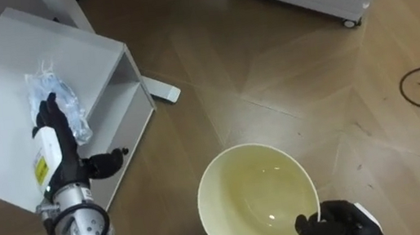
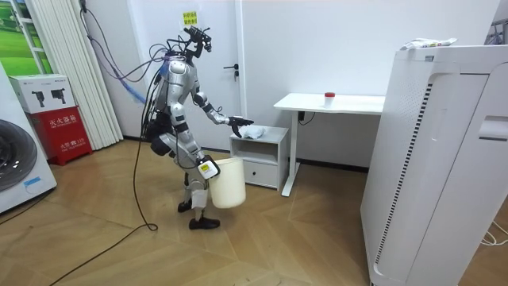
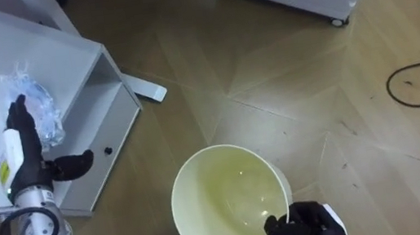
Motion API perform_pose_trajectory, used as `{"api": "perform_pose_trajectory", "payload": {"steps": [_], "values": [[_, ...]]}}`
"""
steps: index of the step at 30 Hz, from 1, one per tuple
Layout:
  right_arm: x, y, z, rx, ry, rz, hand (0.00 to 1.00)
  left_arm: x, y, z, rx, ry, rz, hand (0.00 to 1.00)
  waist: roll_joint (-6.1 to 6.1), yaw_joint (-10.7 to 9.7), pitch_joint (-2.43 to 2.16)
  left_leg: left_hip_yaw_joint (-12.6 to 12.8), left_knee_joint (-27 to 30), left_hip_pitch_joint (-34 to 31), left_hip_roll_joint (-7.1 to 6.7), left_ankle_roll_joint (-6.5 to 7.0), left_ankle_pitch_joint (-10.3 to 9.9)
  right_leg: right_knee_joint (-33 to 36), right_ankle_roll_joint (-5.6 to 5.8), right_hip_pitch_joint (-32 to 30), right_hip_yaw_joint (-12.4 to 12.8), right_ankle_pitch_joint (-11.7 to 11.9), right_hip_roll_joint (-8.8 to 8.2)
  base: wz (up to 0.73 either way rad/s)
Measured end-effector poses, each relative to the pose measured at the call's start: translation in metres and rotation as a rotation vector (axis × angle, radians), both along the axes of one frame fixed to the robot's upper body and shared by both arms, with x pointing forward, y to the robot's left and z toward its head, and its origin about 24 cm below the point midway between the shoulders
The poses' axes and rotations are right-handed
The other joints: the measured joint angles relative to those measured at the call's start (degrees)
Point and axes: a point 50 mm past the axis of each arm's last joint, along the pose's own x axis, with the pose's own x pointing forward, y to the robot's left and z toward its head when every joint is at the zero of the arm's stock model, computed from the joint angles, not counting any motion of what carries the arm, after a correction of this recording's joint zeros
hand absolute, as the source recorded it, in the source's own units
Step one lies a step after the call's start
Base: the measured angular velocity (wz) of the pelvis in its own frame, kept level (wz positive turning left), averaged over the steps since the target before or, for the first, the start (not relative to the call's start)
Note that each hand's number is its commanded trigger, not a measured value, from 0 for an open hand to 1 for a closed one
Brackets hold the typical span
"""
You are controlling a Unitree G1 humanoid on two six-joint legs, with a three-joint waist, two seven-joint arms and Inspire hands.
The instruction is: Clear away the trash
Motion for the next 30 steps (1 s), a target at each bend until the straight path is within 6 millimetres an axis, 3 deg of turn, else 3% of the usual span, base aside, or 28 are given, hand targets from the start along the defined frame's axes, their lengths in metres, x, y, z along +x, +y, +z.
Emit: {"api": "perform_pose_trajectory", "payload": {"steps": [5,30], "values": [[-0.001,0.000,0.000,0.016,0.003,-0.016,1.00,-0.001,-0.002,0.001,0.065,-0.019,-0.007,0.00,-0.01,-0.27,0.00,-0.32,0.70,-0.09,-0.10,0.04,-0.18,1.74,-0.20,-0.29,-0.46,-1.00,-0.95,0.07],[-0.012,0.000,-0.007,0.037,0.038,-0.005,1.00,-0.003,0.002,-0.005,0.131,0.043,-0.006,0.00,0.04,-0.26,0.03,-0.81,0.61,1.42,-0.02,-0.27,-0.43,1.66,-0.23,1.37,-0.60,-1.37,-0.70,0.00]]}}
